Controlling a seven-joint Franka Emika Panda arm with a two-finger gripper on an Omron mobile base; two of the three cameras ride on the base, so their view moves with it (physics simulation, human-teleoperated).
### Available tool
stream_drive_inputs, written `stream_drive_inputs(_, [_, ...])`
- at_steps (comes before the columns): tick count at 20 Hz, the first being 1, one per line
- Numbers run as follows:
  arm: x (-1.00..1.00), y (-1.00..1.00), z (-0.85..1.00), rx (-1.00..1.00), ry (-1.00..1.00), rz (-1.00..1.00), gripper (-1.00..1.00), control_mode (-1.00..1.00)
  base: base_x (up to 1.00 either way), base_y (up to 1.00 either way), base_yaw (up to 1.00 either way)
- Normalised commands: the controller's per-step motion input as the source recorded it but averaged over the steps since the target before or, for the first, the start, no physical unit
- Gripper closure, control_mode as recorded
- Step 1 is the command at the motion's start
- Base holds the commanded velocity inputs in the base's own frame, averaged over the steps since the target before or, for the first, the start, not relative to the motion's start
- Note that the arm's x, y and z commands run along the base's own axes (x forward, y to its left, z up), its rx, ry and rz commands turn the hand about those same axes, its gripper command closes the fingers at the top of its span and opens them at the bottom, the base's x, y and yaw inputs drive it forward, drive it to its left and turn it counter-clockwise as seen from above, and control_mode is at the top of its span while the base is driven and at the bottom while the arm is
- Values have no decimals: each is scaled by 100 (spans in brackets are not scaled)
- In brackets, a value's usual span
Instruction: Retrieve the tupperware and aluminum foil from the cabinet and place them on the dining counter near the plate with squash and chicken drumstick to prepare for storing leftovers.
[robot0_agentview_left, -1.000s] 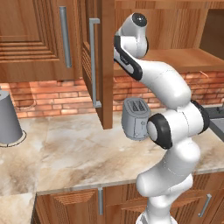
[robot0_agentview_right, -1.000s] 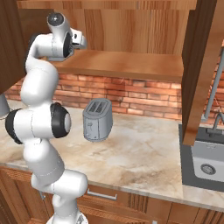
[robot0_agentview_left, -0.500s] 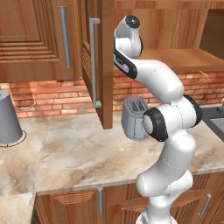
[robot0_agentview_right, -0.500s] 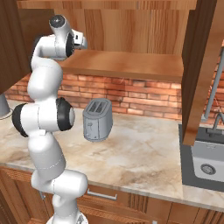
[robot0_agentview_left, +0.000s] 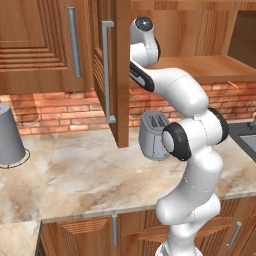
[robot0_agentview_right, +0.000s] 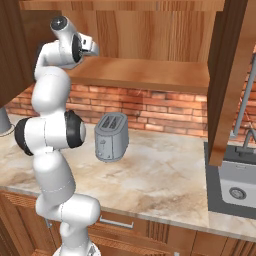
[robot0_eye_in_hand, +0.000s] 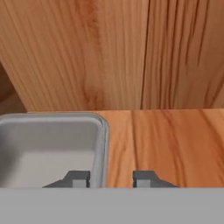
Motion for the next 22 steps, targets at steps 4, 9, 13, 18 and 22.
stream_drive_inputs(4, [-1,10,-34,-3,0,-12,100,-100,0,0,0])
stream_drive_inputs(9, [0,3,-27,-1,0,-12,100,-100,0,0,0])
stream_drive_inputs(13, [-1,0,-3,0,-3,-12,100,-100,0,0,0])
stream_drive_inputs(18, [-19,0,0,0,-8,-11,100,-100,0,0,0])
stream_drive_inputs(22, [-50,-9,0,0,-12,-8,100,-100,0,0,0])
